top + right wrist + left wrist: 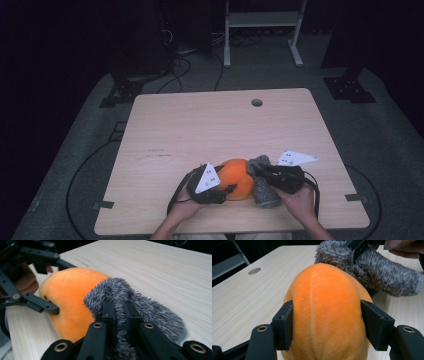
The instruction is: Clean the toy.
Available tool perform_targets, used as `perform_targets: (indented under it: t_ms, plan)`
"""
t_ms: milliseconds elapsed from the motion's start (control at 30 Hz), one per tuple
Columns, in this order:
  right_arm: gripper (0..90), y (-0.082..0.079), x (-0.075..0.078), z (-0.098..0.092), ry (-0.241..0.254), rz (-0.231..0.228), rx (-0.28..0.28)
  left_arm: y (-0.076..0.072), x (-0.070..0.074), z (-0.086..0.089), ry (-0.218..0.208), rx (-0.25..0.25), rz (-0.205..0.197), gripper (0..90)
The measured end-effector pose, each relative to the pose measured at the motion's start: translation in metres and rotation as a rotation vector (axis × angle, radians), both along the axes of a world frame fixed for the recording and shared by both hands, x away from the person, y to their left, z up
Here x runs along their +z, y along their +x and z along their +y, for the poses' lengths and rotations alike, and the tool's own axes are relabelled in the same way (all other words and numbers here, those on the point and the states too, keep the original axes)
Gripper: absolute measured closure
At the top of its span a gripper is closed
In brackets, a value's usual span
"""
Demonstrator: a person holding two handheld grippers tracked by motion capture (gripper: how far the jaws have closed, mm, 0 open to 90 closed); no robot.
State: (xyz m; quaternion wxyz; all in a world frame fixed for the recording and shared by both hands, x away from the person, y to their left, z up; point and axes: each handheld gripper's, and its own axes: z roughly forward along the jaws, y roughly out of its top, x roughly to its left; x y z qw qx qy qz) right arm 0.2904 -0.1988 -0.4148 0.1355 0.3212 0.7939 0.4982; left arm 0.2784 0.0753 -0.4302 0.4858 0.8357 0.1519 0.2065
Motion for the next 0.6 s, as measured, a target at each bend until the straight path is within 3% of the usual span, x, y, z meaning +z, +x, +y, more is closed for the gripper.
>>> perform_targets:
  t_ms: [67,133,167,233,300,333,367,400,467,500,567,600]
  plan:
    - [81.1,-0.005,0.004,0.001,0.029,-0.016,0.011,-0.001,0.001,-0.002,0.002,-0.001,-0.007,33.9]
    - [81.0,-0.012,0.009,0.008,0.054,-0.051,0.071,-0.002,0.002,-0.003,0.003,-0.006,-0.004,32.4]
    - [81.1,-0.014,0.01,0.013,0.031,-0.065,0.082,-0.001,0.003,-0.002,-0.003,-0.009,0.009,27.6]
    - [81.1,-0.015,0.007,0.017,-0.009,-0.083,0.097,0.006,0.004,0.004,-0.043,0.004,0.064,15.4]
    - [81.1,-0.012,0.002,0.015,-0.005,-0.067,0.094,0.015,0.004,0.012,-0.092,0.028,0.144,8.2]
    - [81.1,-0.011,0.001,0.013,-0.004,-0.065,0.086,0.019,0.002,0.015,-0.11,0.022,0.187,8.1]
    - [81.1,-0.009,0.0,0.011,0.0,-0.061,0.082,0.019,0.002,0.015,-0.11,0.022,0.187,10.7]
    - [81.1,-0.007,-0.001,0.008,0.008,-0.051,0.079,0.02,-0.002,0.017,-0.106,-0.008,0.213,17.0]
    - [81.1,-0.003,-0.003,0.002,0.003,-0.032,0.056,0.015,-0.002,0.015,-0.078,-0.01,0.154,29.6]
    - [81.1,0.0,-0.004,0.0,-0.018,-0.029,0.032,0.013,-0.001,0.013,-0.082,-0.003,0.143,33.7]
    - [81.1,0.001,-0.004,-0.004,-0.027,-0.023,0.009,0.012,0.0,0.011,-0.076,0.005,0.132,36.5]
    - [81.1,-0.001,0.001,-0.008,-0.007,-0.026,-0.008,0.009,0.002,0.007,-0.064,-0.003,0.109,37.2]
